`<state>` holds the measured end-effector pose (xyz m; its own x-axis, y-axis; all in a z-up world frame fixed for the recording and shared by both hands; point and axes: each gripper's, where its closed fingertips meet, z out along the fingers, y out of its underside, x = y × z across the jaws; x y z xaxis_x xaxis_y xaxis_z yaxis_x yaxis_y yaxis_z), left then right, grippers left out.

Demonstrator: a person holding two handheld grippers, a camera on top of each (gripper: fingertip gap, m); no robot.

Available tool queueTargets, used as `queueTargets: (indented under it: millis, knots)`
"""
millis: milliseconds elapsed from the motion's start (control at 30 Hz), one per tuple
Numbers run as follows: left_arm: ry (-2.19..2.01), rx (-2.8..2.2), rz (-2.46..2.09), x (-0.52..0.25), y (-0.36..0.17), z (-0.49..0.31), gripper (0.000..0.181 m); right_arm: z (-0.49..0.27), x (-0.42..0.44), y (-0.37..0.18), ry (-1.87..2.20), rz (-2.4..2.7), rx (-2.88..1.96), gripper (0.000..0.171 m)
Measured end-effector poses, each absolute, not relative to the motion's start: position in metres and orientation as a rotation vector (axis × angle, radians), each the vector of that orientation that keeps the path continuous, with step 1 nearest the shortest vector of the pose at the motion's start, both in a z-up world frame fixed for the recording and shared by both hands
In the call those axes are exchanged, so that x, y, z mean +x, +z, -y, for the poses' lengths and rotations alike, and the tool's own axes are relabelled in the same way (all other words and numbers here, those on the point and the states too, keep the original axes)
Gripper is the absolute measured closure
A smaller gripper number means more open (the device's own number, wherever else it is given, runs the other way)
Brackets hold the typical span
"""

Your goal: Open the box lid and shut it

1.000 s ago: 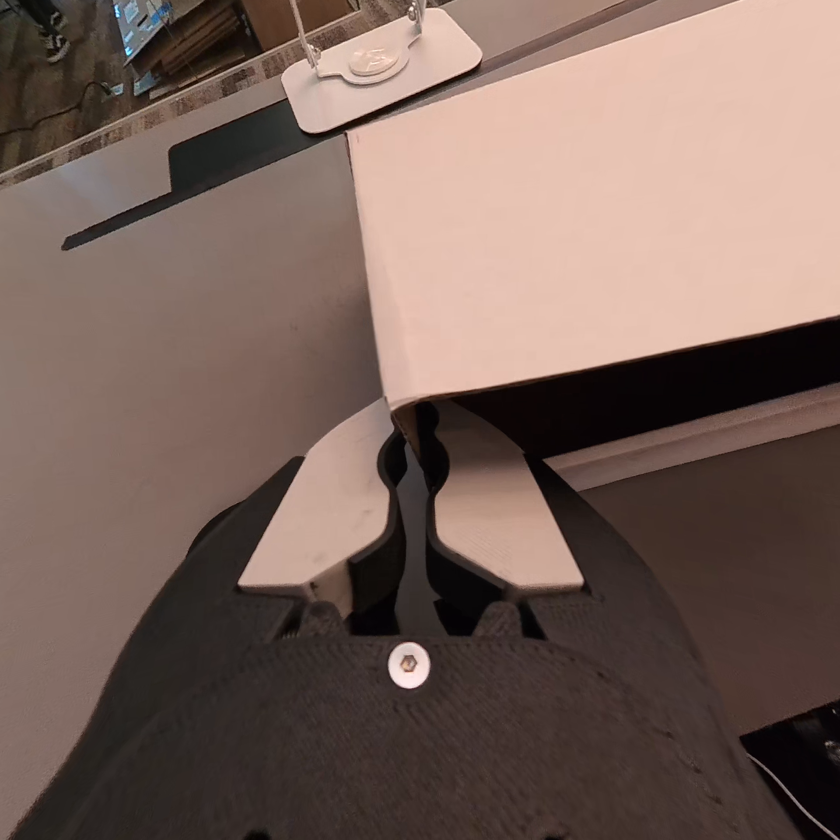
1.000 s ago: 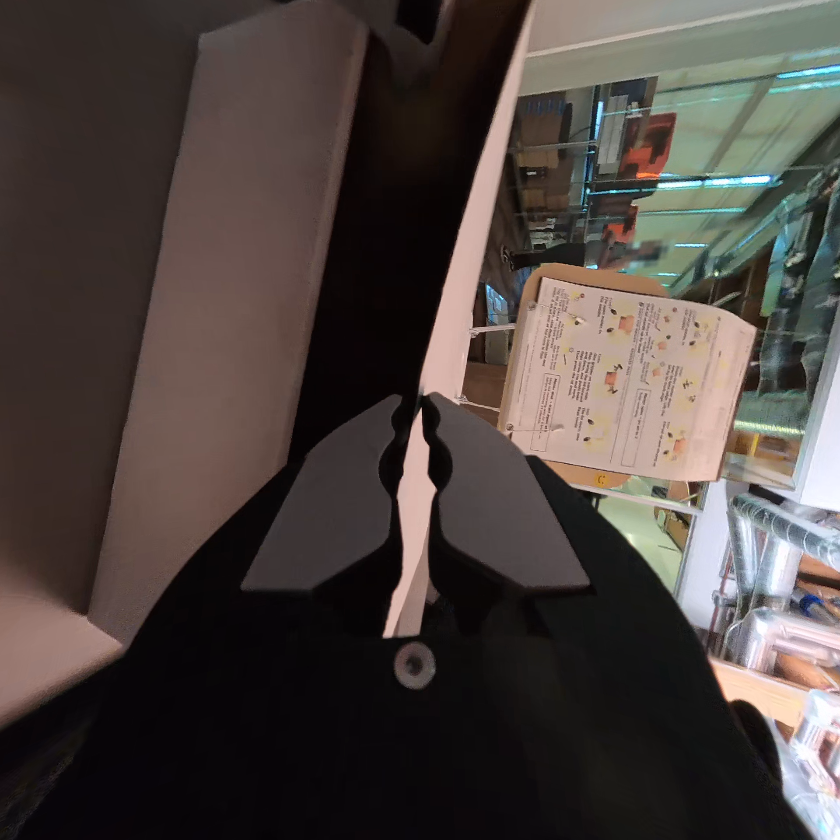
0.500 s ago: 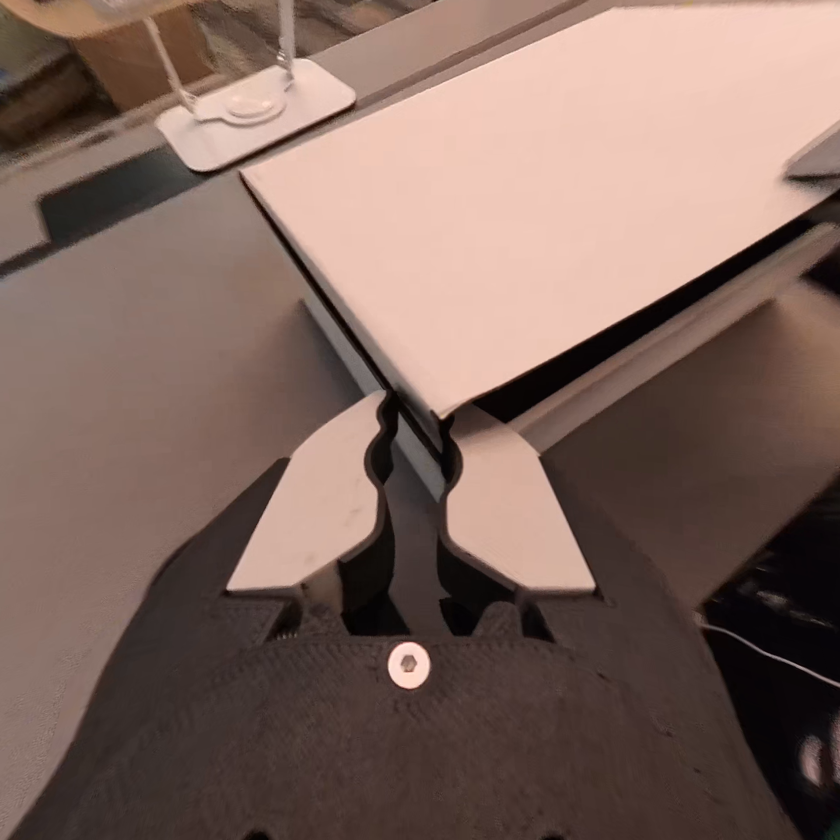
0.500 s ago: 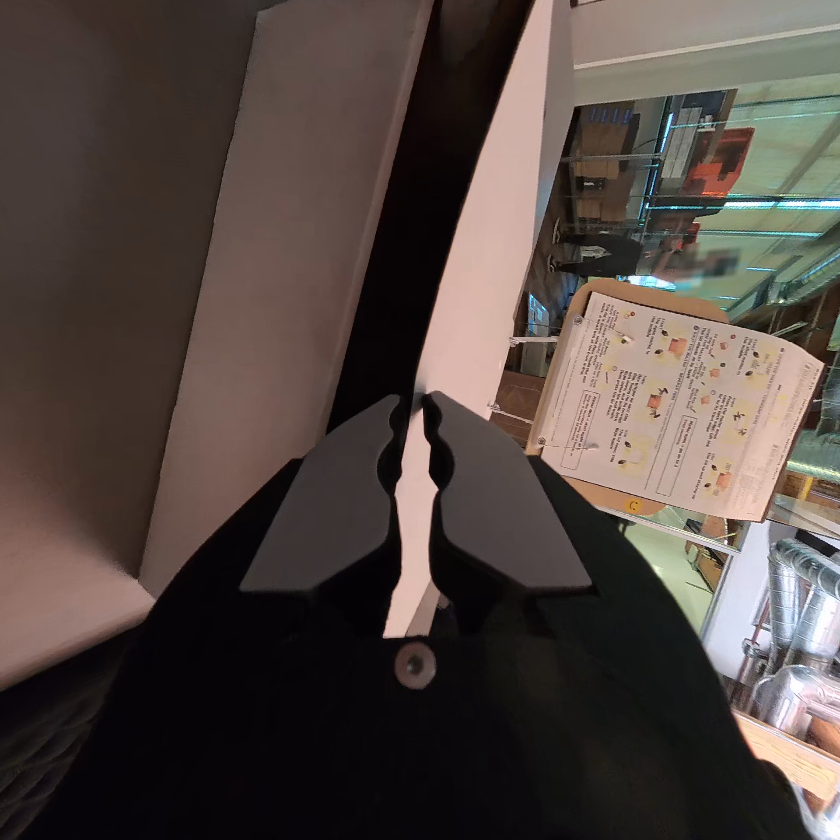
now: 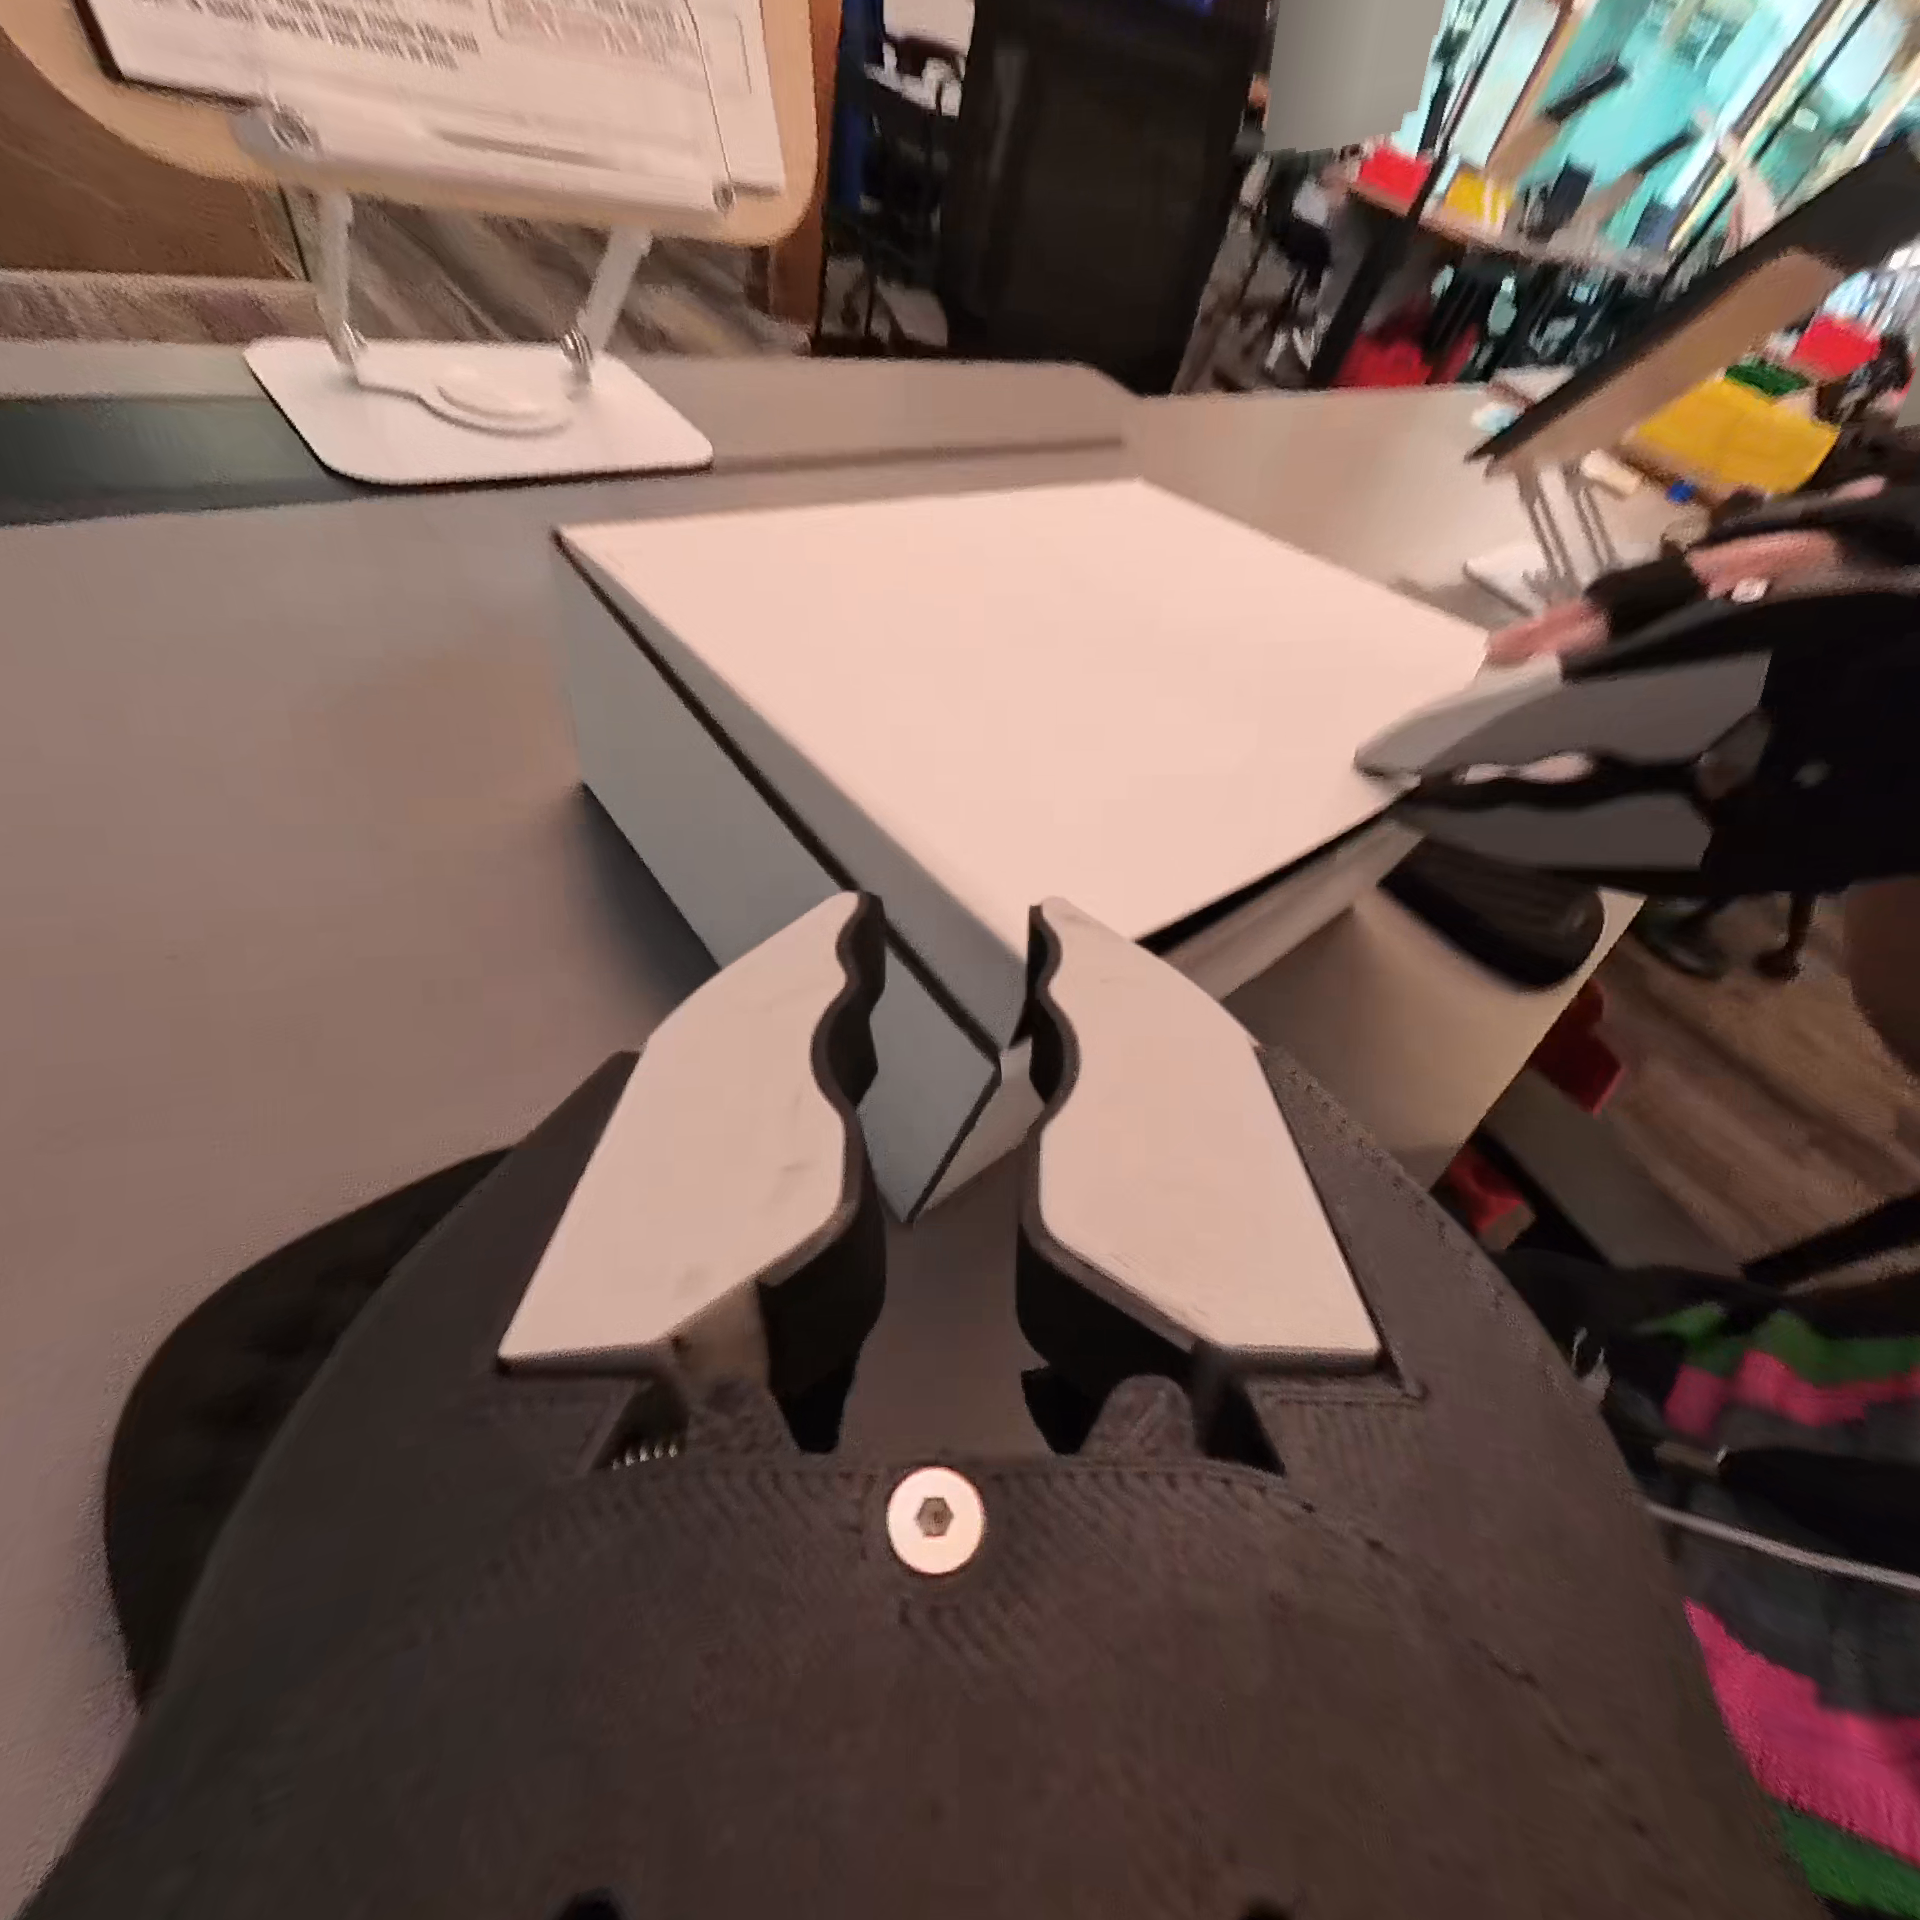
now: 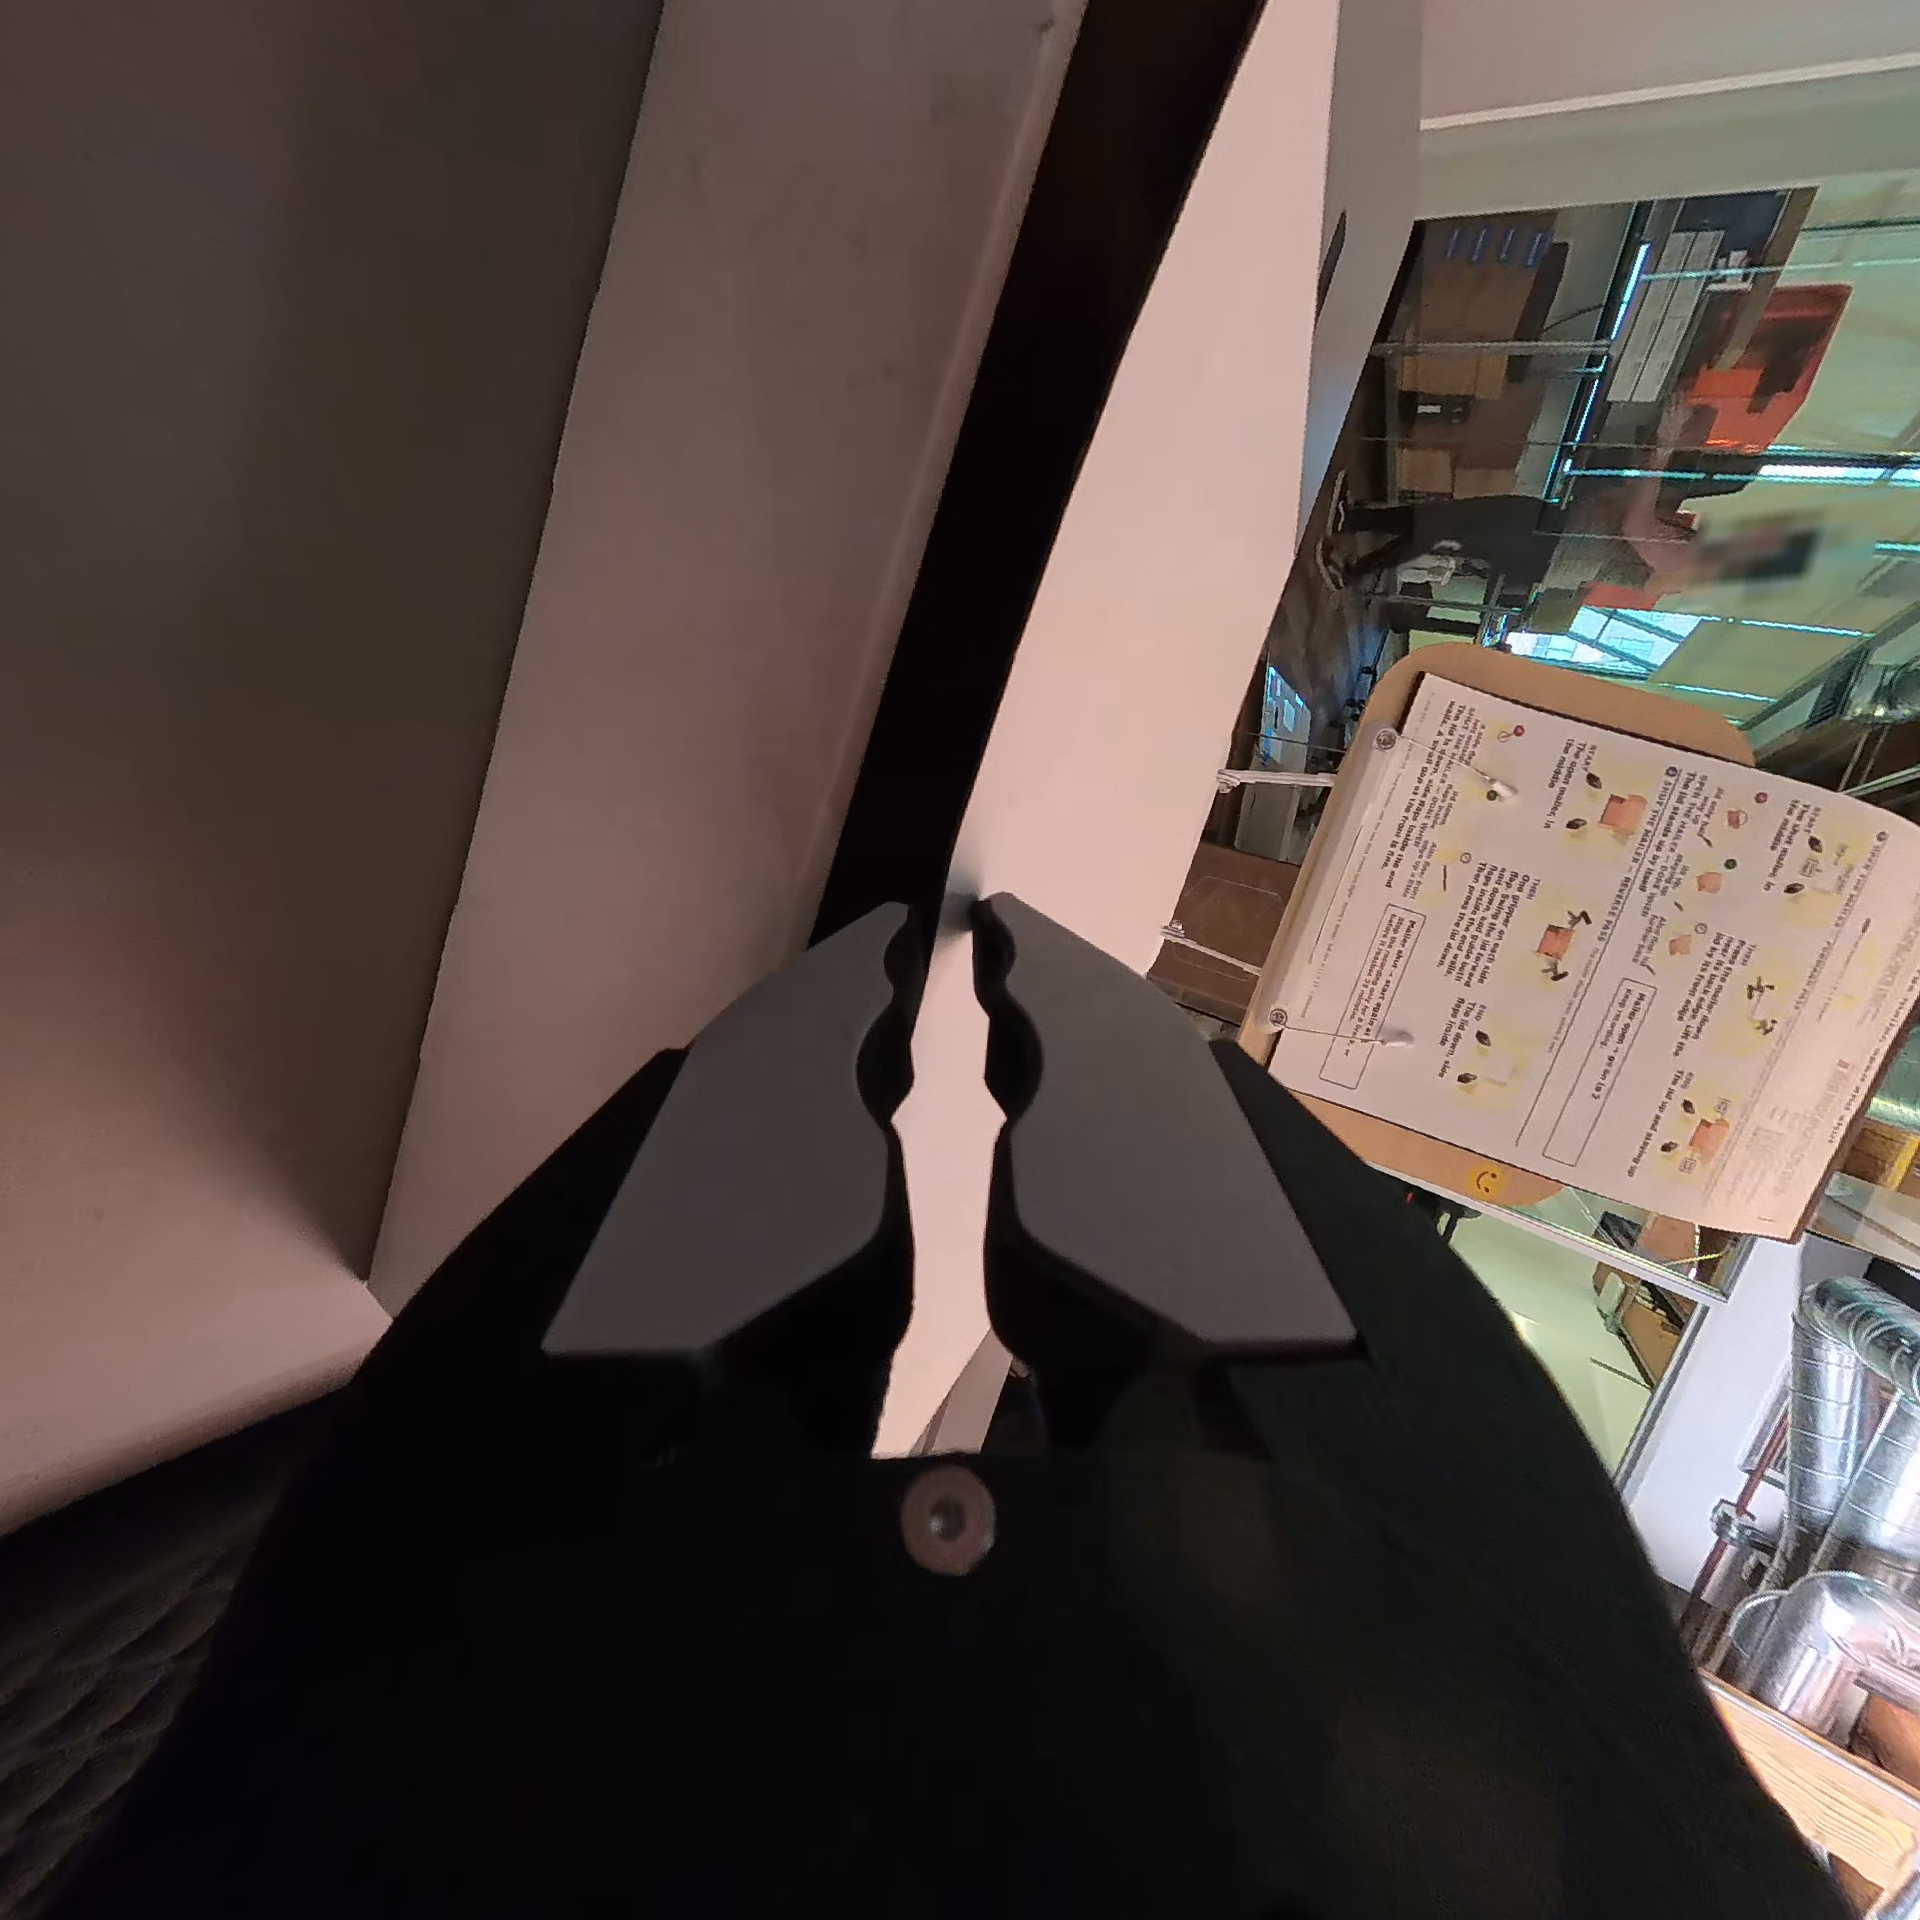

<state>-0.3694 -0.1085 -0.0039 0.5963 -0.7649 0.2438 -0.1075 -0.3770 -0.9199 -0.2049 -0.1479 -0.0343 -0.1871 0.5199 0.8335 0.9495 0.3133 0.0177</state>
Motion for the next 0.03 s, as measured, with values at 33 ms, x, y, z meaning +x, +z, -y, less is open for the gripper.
queueTargets:
  millis: [33]
  knots:
    - [-0.834,-1.841,-0.706,-0.3665,-0.0017,0.1056,0.153,0.1479,-0.2051,-0.0348,-0.726,1.833,-1.31,0.162]
